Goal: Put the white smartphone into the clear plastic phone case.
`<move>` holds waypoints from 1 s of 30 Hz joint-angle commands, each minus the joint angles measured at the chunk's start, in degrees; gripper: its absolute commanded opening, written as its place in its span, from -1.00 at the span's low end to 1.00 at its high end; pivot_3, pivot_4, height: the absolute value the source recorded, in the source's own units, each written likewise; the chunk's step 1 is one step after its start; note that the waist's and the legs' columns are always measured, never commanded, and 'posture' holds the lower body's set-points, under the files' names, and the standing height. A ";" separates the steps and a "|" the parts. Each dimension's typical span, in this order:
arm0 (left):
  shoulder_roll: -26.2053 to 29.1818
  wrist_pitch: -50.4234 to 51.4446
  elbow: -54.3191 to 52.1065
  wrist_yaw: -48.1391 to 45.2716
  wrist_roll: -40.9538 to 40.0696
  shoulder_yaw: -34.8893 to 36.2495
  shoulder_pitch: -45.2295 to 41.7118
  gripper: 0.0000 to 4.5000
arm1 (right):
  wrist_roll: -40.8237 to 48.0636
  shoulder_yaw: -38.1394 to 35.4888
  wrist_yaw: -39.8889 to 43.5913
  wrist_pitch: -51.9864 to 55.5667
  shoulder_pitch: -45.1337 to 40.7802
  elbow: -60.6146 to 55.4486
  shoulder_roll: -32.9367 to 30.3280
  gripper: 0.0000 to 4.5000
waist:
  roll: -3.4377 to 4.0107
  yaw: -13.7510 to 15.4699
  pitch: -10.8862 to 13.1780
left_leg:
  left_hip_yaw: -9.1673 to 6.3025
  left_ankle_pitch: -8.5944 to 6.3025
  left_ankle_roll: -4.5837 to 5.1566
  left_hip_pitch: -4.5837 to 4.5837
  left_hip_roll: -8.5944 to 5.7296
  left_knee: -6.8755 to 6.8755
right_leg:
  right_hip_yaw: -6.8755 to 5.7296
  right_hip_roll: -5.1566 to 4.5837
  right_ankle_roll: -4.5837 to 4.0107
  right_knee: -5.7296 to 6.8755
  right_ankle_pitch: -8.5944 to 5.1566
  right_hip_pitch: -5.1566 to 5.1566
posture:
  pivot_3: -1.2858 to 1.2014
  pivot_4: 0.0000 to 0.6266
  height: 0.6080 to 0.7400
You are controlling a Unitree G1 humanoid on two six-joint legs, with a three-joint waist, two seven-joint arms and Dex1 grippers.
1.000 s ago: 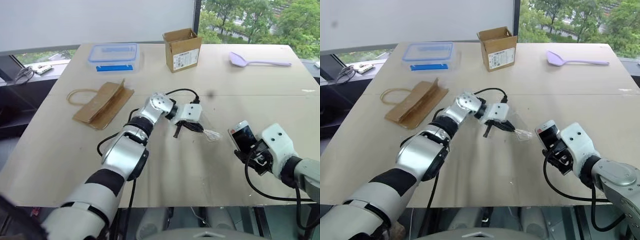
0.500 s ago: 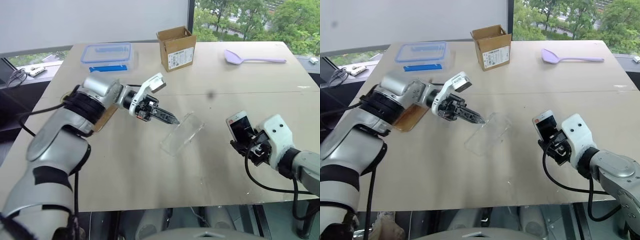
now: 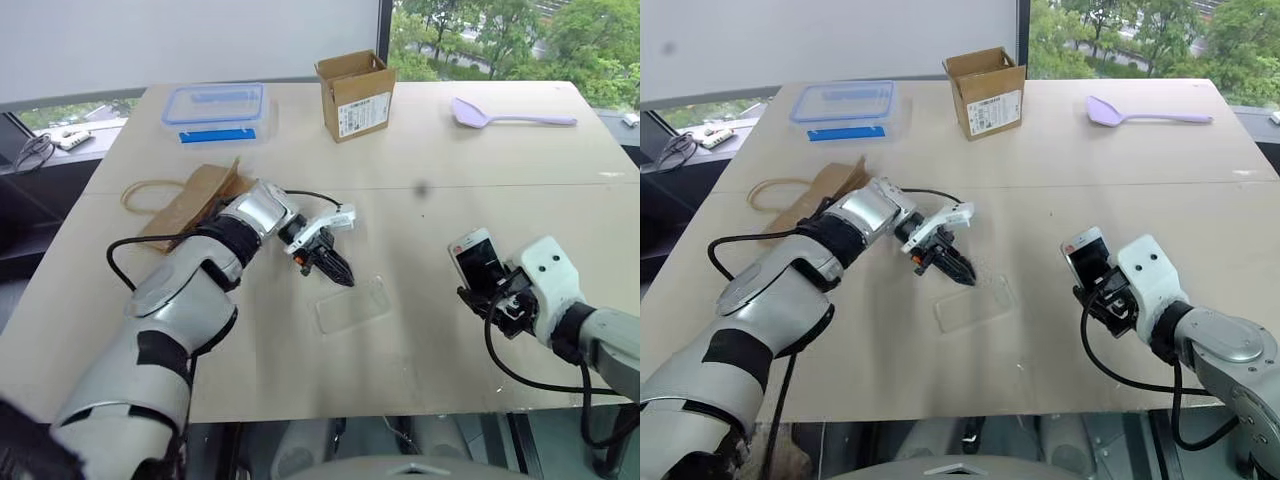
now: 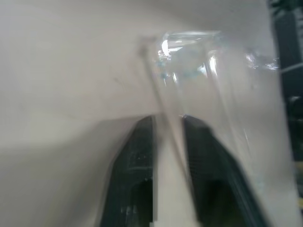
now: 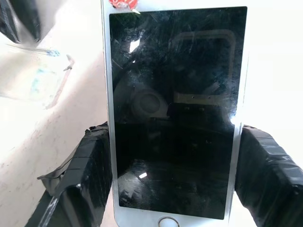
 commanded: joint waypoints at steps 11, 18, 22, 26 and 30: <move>15.57 11.48 -50.03 6.38 -3.11 23.12 23.57 0.32 | -1.19 3.14 0.71 -2.40 -1.45 0.41 -1.02 0.33 | 0.00 -0.45 0.00 | 0.04 0.01 -0.03 0.05 0.04 -0.32 | 0.14 -0.26 -0.02 -0.02 0.00 -0.16 | 0.03 -0.52 1.00; 14.44 17.58 -70.15 18.76 -3.07 25.77 38.00 0.32 | -1.96 4.51 2.38 -4.09 -0.72 1.57 -3.47 0.33 | 0.00 0.06 0.01 | 0.03 0.01 -0.03 0.11 0.01 -0.30 | 0.08 -0.30 -0.02 -0.11 0.01 -0.03 | 0.03 -0.52 1.00; 15.69 20.04 -74.78 21.06 -2.17 24.96 41.58 0.32 | -1.92 4.29 5.38 -5.54 1.94 0.97 -6.67 0.33 | 0.00 0.06 0.01 | 0.02 0.01 -0.03 0.14 0.02 -0.33 | 0.05 -0.26 -0.02 -0.08 0.01 -0.02 | 0.03 -0.52 1.00; 16.17 18.29 -74.23 22.22 1.82 20.77 43.28 0.32 | -2.41 3.19 10.55 -8.23 6.24 0.79 -12.32 0.33 | 0.02 0.24 -0.01 | 0.05 0.01 -0.03 0.19 0.02 -0.32 | 0.05 -0.05 -0.02 -0.11 0.00 0.05 | 0.03 -0.52 1.00; 15.08 12.80 -71.38 26.27 9.82 15.50 45.42 0.32 | -2.35 0.78 12.78 -9.45 8.26 1.07 -14.59 0.33 | 0.05 0.83 -0.08 | 0.08 0.00 -0.02 0.22 0.04 -0.32 | 0.06 -0.06 -0.01 -0.34 0.01 0.15 | 0.03 -0.52 1.00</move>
